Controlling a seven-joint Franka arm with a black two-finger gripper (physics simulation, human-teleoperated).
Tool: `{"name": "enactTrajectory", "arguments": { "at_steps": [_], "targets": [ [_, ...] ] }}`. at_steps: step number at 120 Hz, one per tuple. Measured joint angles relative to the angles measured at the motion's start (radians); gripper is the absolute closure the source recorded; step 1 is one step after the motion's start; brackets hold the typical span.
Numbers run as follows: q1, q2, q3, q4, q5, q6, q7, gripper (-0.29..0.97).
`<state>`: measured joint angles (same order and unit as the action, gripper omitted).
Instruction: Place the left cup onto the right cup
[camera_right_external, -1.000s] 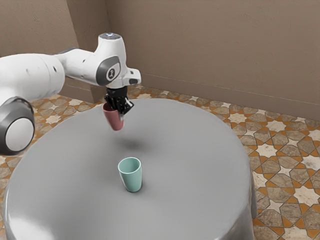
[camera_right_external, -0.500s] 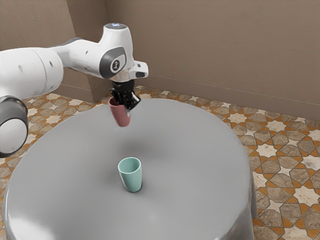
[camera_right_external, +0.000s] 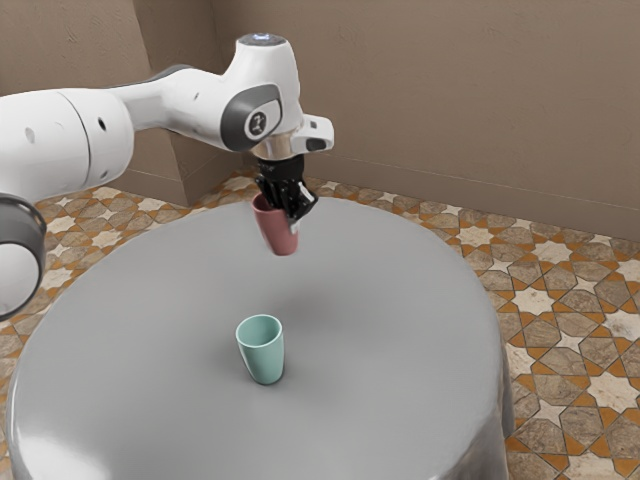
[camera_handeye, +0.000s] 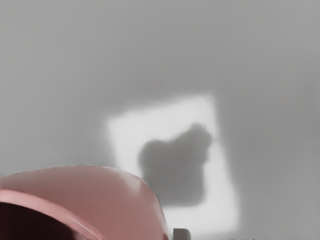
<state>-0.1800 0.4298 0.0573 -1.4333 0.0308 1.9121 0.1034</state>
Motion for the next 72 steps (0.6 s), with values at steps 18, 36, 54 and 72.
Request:
{"name": "enactTrajectory", "arguments": {
  "at_steps": [18, 36, 54, 72],
  "targets": [
    [-0.012, -0.004, -0.014, 0.0, 0.002, -0.007, -0.019, 0.78],
    [-0.021, -0.004, -0.033, -0.001, 0.004, -0.012, -0.038, 0.78],
    [-0.033, -0.008, -0.05, -0.004, 0.014, -0.018, -0.06, 0.78],
    [-0.047, -0.015, -0.055, -0.01, 0.021, -0.024, -0.082, 0.78]
  ]
}}
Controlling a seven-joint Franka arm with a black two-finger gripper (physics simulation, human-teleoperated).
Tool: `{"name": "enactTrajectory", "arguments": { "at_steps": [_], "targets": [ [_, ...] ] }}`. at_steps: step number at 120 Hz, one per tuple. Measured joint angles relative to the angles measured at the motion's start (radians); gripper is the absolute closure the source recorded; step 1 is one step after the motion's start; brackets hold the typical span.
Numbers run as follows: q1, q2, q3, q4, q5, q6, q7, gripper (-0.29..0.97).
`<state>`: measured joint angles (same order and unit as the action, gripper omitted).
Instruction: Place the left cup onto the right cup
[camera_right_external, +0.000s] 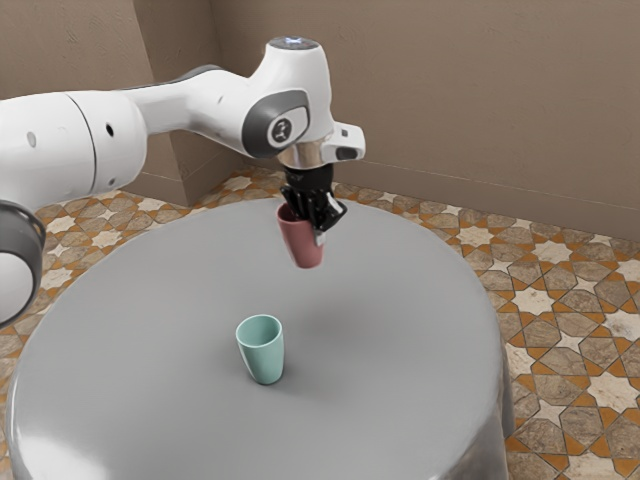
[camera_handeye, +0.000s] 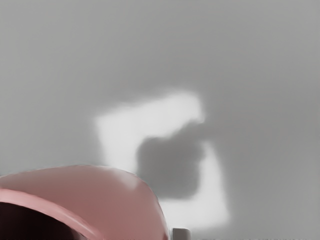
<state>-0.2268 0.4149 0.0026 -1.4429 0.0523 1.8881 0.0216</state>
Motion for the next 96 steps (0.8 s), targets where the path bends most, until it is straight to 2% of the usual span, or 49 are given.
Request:
{"name": "enactTrajectory", "arguments": {
  "at_steps": [96],
  "targets": [
    [-0.028, -0.226, 0.001, -0.295, 0.015, 0.001, -0.123, 0.78]
  ]
}}
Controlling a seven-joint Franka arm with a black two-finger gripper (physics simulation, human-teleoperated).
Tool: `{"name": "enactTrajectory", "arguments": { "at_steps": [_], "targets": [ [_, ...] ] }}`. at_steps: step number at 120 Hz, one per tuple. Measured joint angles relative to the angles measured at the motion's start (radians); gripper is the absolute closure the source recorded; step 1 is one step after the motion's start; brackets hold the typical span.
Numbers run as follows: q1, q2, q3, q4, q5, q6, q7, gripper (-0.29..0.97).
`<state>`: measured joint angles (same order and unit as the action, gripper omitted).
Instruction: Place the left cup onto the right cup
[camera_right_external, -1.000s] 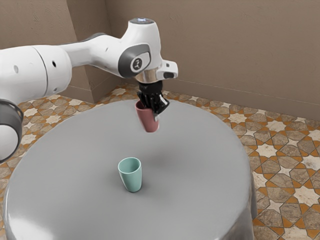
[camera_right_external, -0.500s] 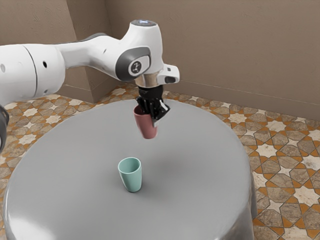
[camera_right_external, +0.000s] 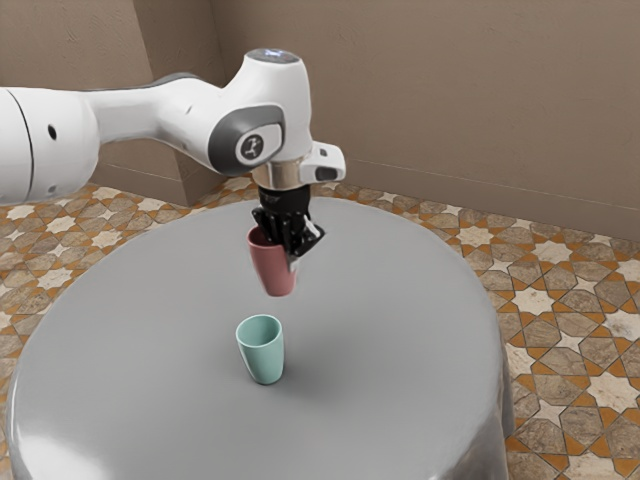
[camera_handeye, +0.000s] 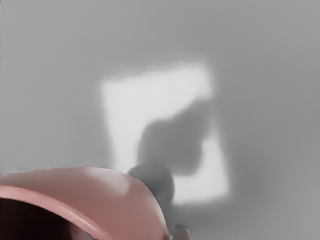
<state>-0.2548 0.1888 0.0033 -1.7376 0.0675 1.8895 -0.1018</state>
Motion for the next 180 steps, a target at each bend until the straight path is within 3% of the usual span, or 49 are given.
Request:
{"name": "enactTrajectory", "arguments": {
  "at_steps": [39, 125, 180],
  "targets": [
    [0.001, -0.067, 0.001, -0.075, 0.016, 0.008, -0.042, 0.78],
    [-0.019, -0.071, 0.0, -0.148, 0.041, 0.09, -0.109, 0.78],
    [-0.019, -0.138, 0.0, -0.208, 0.041, 0.097, -0.146, 0.78]
  ]
}}
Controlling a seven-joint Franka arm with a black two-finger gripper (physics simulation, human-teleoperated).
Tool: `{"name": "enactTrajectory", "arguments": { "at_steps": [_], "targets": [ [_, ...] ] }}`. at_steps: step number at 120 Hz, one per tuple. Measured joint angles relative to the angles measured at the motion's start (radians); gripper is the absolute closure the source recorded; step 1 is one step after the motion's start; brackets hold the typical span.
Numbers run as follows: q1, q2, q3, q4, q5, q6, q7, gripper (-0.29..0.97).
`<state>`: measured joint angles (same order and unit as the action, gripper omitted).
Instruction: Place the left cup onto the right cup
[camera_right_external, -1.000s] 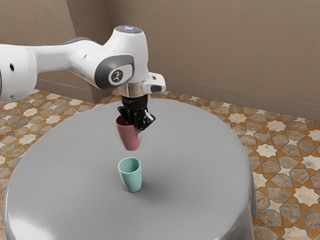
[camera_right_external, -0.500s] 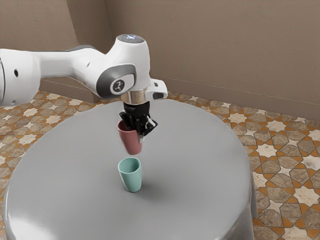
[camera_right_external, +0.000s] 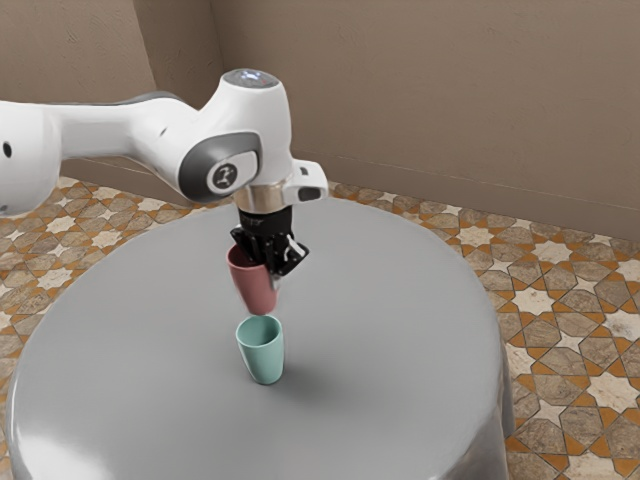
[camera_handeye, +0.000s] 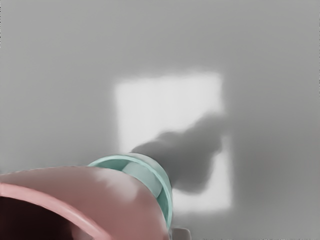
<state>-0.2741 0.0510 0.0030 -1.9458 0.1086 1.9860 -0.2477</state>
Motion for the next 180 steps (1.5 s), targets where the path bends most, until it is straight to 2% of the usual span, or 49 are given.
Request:
{"name": "enactTrajectory", "arguments": {
  "at_steps": [180],
  "targets": [
    [0.012, 0.014, 0.006, -0.107, 0.0, 0.121, -0.045, 0.78]
  ]
}}
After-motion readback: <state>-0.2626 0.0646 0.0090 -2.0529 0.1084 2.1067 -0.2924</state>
